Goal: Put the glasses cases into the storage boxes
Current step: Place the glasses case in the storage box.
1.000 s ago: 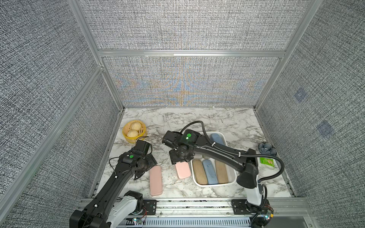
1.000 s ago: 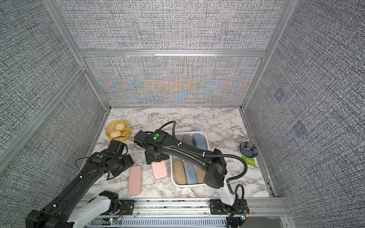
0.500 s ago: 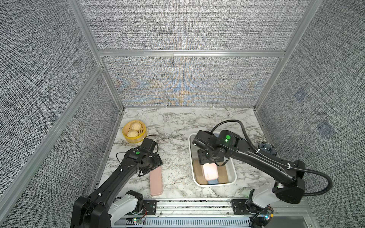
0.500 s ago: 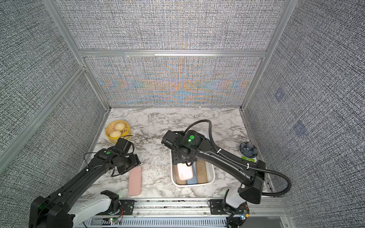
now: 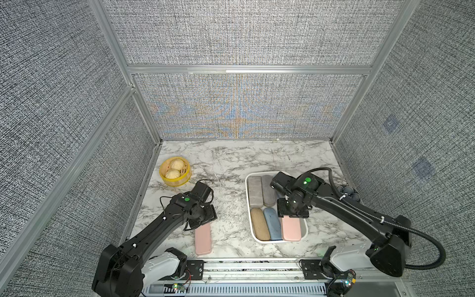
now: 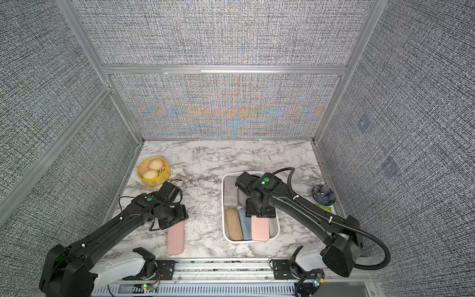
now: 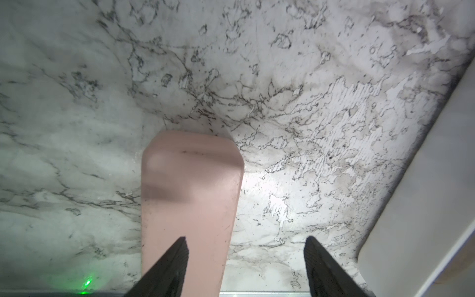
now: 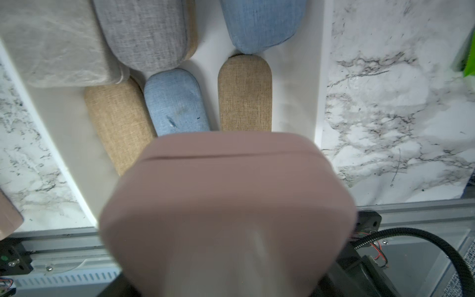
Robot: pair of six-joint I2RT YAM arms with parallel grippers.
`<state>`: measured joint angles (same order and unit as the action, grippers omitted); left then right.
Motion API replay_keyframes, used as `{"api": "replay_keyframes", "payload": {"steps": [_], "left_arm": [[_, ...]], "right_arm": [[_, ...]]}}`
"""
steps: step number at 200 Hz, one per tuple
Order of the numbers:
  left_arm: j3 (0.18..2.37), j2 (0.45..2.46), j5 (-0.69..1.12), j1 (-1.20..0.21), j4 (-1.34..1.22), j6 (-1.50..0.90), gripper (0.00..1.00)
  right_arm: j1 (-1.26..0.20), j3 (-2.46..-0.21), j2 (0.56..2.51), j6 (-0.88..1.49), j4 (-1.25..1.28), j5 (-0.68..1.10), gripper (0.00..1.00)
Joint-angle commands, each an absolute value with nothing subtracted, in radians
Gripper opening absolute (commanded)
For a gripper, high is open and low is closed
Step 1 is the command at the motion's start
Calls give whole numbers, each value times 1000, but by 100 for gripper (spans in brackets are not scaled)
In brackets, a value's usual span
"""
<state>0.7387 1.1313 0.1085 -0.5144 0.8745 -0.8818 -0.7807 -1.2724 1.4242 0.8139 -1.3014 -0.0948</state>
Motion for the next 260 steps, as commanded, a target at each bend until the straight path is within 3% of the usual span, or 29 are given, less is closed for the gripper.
{"api": "replay_keyframes", "payload": {"steps": [1, 86, 179, 199, 208, 260], "left_arm": [[736, 1136, 110, -514, 855, -897, 73], [706, 1142, 111, -516, 839, -907, 73], [680, 1152, 110, -516, 830, -923, 77], [676, 1153, 110, -515, 833, -927, 81], [676, 1152, 110, -515, 837, -931, 99], [660, 1149, 109, -532, 853, -949, 99]], "right_arm": [[-737, -1261, 1473, 730, -1253, -14, 54], [-673, -1255, 1665, 577, -1208, 56, 53], [-646, -1252, 1755, 538, -1208, -50, 54], [-647, -1252, 1759, 540, -1191, -67, 65], [-647, -1255, 1760, 540, -1190, -68, 72], [-651, -1259, 1702, 563, -1217, -80, 94]]}}
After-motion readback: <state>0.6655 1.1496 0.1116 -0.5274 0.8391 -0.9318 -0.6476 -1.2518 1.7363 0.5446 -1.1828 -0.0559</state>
